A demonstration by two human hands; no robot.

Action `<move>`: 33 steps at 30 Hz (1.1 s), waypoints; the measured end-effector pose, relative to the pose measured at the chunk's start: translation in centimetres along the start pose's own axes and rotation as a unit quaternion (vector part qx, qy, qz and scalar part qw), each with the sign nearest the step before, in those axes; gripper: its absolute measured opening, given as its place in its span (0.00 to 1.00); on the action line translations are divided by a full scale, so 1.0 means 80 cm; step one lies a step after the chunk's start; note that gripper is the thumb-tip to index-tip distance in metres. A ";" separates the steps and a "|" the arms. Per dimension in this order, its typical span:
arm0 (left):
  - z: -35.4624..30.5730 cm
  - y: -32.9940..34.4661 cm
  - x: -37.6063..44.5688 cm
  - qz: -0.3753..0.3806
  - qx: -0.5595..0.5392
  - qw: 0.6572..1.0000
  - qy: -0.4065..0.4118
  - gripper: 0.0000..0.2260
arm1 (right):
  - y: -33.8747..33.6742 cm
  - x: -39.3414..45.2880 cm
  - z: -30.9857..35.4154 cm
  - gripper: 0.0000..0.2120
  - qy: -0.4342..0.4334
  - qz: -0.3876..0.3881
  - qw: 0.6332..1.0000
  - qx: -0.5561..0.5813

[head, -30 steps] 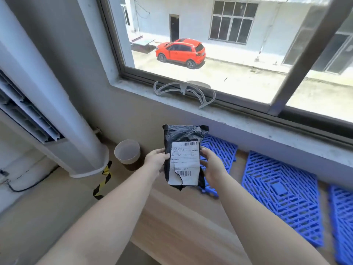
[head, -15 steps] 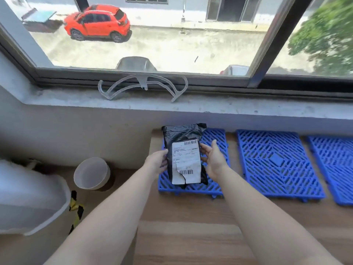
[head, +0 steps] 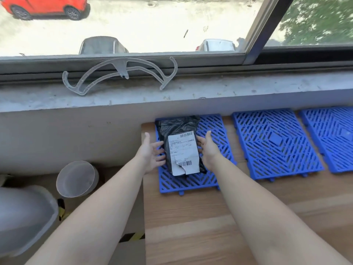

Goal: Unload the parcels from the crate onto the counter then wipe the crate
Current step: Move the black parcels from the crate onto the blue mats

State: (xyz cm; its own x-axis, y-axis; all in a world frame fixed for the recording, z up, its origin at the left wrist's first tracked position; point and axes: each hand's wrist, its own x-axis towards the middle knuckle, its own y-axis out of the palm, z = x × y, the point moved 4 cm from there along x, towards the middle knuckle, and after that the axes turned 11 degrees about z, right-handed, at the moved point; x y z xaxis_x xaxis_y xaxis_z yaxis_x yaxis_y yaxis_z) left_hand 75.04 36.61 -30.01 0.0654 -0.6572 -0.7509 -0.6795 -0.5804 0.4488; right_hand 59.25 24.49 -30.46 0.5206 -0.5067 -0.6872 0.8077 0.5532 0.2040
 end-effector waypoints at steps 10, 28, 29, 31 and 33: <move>-0.011 -0.001 -0.027 -0.013 0.101 0.994 0.031 0.27 | -0.008 -0.032 0.007 0.26 -0.008 -0.011 0.993 -0.115; 0.067 0.236 -0.126 -0.101 0.849 0.465 0.229 0.31 | -0.124 -0.249 0.028 0.37 -0.117 -0.114 0.682 -0.713; 0.081 0.258 -0.131 -0.099 0.857 0.447 0.237 0.31 | -0.142 -0.269 0.024 0.37 -0.110 -0.125 0.673 -0.720; 0.111 0.309 -0.142 -0.090 0.869 0.410 0.261 0.31 | -0.182 -0.312 0.018 0.37 -0.105 -0.149 0.661 -0.728; 0.143 0.366 -0.152 -0.081 0.877 0.377 0.288 0.31 | -0.227 -0.360 0.016 0.37 -0.111 -0.177 0.660 -0.721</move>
State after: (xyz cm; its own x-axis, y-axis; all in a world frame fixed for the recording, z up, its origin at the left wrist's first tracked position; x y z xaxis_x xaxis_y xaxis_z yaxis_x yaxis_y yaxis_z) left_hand 46.01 33.13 -13.28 0.0142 -0.9696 -0.2444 -0.0375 0.2437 -0.9691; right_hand 29.96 28.18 -13.50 0.5276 -0.7688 -0.3613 -0.1311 0.3465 -0.9288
